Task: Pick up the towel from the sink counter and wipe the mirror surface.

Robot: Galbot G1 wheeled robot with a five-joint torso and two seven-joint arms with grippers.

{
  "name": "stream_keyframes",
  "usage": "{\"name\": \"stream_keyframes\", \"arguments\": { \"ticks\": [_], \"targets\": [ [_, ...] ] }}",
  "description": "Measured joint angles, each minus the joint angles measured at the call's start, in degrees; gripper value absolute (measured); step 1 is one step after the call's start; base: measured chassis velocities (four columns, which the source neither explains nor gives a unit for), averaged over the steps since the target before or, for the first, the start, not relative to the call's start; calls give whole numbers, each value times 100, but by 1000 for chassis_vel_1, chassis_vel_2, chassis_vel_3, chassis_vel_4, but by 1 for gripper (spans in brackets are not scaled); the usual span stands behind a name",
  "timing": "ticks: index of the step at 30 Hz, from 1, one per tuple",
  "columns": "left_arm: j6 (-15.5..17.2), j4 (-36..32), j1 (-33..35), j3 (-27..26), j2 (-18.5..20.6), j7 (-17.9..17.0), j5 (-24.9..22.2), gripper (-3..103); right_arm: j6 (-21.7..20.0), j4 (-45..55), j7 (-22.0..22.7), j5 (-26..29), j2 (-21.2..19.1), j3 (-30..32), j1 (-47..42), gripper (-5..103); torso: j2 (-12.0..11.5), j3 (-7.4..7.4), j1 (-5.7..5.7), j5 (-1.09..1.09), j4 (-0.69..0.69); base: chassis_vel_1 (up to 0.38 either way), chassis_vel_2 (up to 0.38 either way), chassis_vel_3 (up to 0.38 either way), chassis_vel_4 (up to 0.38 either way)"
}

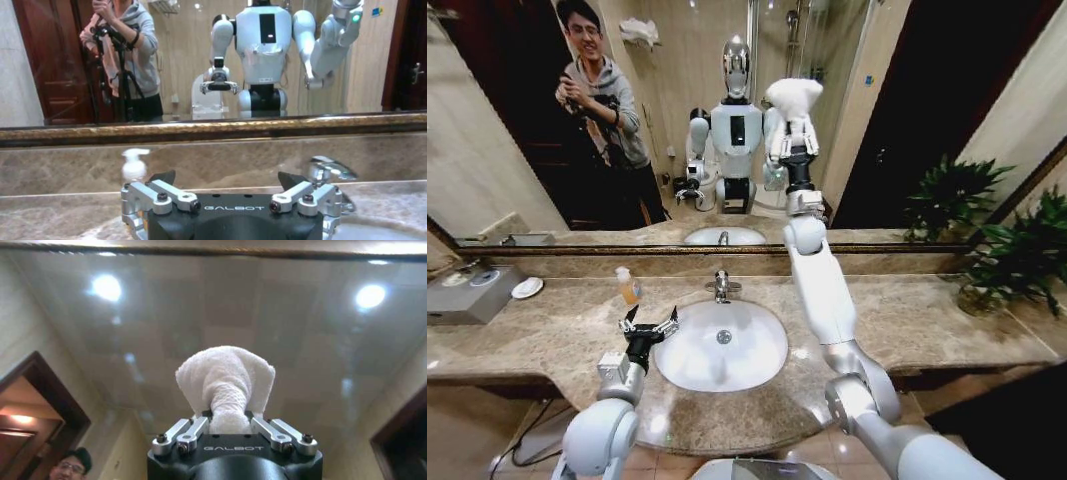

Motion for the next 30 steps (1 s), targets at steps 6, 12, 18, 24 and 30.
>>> {"name": "stream_keyframes", "arguments": {
  "ticks": [6, 12, 18, 24, 30],
  "targets": [
    [0, 0, 0, -1, 1, -1, 0, 100, 21, 173, 20, -9, 3, -127, 40, 19, 0, 0, 0, -3, 5, 157, 132, -128, -130],
    [0, 0, 0, -1, 1, -2, 0, 100, -107, 244, 99, 57, 32, -177, 286, 19, 0, 0, 0, 2, 3, 52, 41, -34, -44],
    [0, 0, -1, 0, 0, -1, 0, 100, -364, 183, 202, 19, 17, -46, 846, 19, 0, 0, 1, 3, -2, -37, -27, 10, 16],
    [0, 0, 0, 0, 0, -1, 0, 100, -397, 149, 190, 46, 12, -79, 1080, 19, 0, 0, 1, 1, 3, 14, 7, -6, -12],
    [0, 0, 0, 0, 0, -1, 0, 100, -391, 90, 165, 56, 9, -89, 1076, 19, 0, 1, 1, 2, 1, 108, 75, -100, -102]
  ]
}}
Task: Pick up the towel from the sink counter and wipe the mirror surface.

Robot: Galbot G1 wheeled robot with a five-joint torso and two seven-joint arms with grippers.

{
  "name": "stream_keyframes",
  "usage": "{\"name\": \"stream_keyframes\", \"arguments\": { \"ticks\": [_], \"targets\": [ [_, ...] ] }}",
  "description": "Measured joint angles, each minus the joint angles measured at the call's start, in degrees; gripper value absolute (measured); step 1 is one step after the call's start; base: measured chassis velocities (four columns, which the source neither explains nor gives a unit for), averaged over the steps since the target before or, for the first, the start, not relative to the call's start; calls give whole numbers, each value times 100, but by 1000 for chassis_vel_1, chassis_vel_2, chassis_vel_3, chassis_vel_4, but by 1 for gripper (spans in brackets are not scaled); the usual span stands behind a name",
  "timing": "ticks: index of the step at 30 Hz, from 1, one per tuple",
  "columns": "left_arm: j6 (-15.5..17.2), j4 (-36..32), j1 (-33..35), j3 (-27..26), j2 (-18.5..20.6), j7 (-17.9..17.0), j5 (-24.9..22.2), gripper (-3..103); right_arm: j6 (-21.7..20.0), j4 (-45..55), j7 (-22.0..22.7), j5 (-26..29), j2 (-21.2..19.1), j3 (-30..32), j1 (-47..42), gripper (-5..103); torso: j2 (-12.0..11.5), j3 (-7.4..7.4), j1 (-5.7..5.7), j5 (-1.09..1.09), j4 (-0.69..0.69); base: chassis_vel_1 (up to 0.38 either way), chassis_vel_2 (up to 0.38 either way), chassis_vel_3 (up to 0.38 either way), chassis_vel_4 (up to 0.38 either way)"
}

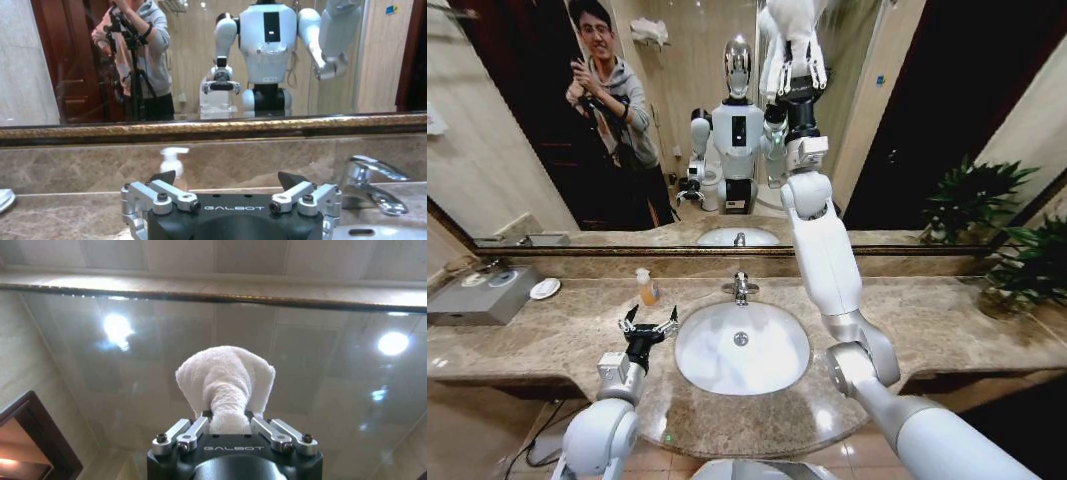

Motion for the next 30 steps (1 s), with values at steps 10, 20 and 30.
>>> {"name": "stream_keyframes", "arguments": {
  "ticks": [10, 20, 30],
  "targets": [
    [0, 0, 0, -1, 0, 0, 0, 100, -44, 27, 14, 78, -3, -123, 41, 19, 0, 1, 1, -2, 1, 214, 201, -204, -196],
    [0, 0, 0, -4, 2, -2, 0, 100, -425, -156, 517, 14, 1, -84, 581, 19, 0, 0, 1, -3, 3, 241, 225, -207, -217],
    [0, 0, 1, 0, -1, 0, 0, 100, -805, -493, 652, -220, -7, -49, 769, 19, 0, -1, -1, 4, -2, -15, -55, 3, 27]
  ]
}}
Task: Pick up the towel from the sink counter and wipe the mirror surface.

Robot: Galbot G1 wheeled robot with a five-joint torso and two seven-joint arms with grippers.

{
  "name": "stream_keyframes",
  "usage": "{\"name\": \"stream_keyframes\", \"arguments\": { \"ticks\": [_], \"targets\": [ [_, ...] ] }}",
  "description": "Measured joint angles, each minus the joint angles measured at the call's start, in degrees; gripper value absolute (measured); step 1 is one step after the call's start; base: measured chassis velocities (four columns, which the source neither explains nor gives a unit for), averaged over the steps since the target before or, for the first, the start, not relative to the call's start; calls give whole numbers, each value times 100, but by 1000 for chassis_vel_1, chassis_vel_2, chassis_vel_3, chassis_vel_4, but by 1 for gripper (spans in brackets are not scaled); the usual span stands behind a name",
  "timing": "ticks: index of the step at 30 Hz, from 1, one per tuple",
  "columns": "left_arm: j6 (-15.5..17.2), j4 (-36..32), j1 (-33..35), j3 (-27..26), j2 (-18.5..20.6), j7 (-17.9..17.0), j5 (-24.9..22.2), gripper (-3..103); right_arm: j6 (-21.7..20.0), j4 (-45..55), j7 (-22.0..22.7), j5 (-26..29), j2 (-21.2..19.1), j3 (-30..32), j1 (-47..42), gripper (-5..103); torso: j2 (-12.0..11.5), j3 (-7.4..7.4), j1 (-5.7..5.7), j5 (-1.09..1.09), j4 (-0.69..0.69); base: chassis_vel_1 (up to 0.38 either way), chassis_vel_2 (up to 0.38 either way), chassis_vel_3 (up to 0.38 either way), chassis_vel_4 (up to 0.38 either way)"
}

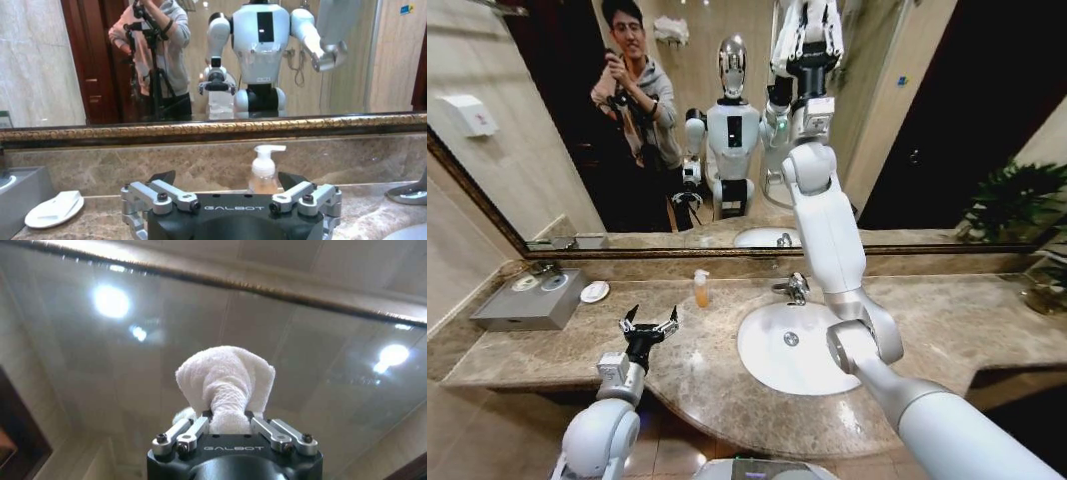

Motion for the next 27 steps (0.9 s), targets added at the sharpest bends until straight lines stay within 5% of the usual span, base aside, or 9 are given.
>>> {"name": "stream_keyframes", "arguments": {
  "ticks": [15, 27],
  "targets": [
    [0, 0, 0, -1, 2, 0, 0, 100, 479, -341, -884, 1, 3, -1016, -256, 19, 0, 0, 0, -6, 6, 0, 0, 0, 0],
    [0, 0, 0, -1, 2, 0, 0, 100, 924, 440, -548, 328, -102, 332, -916, 19, -1, 0, 1, -3, 2, 0, 0, 0, 0]
  ]
}}
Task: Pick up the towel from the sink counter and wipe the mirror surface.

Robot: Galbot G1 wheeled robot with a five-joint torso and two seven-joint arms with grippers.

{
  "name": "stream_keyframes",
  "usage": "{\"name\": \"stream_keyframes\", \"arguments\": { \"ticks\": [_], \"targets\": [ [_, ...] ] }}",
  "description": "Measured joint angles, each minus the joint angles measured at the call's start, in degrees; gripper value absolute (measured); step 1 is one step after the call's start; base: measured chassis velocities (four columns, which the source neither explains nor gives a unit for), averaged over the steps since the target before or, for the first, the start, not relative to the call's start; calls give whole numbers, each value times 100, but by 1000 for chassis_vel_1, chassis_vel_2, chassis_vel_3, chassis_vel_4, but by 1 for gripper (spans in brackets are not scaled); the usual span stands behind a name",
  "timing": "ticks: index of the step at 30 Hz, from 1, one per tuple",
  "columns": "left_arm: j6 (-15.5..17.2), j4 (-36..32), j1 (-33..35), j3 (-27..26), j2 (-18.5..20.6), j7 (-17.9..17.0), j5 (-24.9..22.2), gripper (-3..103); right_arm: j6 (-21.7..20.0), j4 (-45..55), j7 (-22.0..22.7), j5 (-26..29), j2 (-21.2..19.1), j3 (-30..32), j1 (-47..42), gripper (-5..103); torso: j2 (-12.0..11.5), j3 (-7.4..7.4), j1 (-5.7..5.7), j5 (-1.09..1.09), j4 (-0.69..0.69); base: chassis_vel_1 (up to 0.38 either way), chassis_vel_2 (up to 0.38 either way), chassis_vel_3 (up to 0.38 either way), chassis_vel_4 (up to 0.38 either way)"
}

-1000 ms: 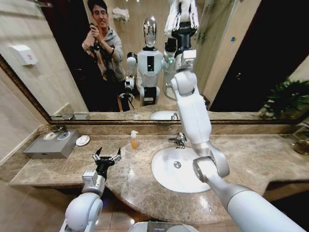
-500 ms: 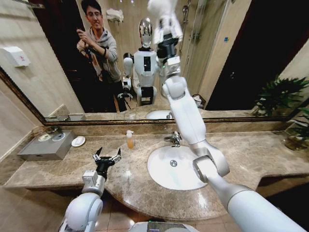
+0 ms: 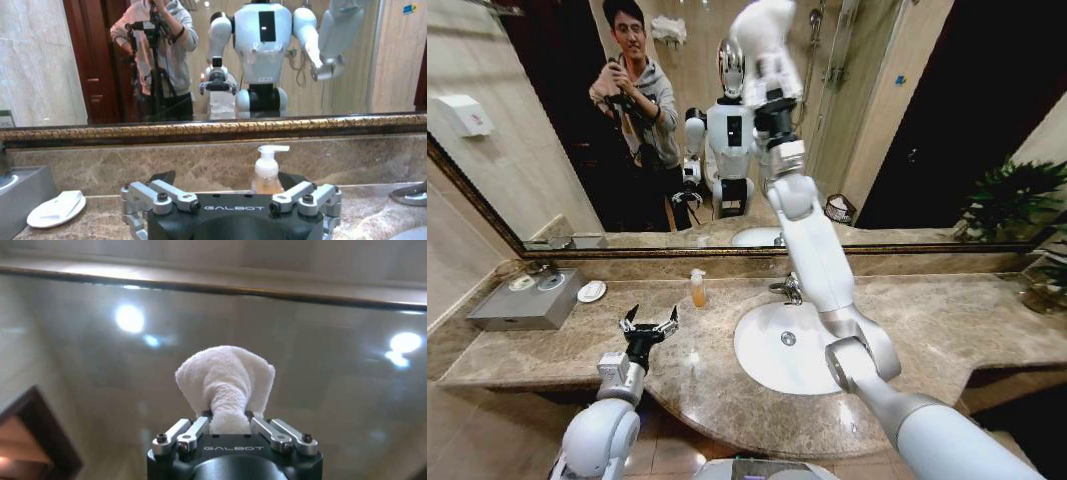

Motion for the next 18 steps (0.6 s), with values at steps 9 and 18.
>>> {"name": "stream_keyframes", "arguments": {
  "ticks": [9, 18],
  "targets": [
    [0, 0, -1, 0, 0, 0, 0, 100, 339, 135, -318, 149, 20, -267, -695, 19, 0, 0, 0, -2, 3, 0, 0, 0, 0],
    [0, 0, 0, 0, 0, 0, 0, 100, 1087, -300, -907, -124, 101, -855, -1560, 19, 0, 0, -1, -1, 2, 0, 0, 0, 0]
  ]
}}
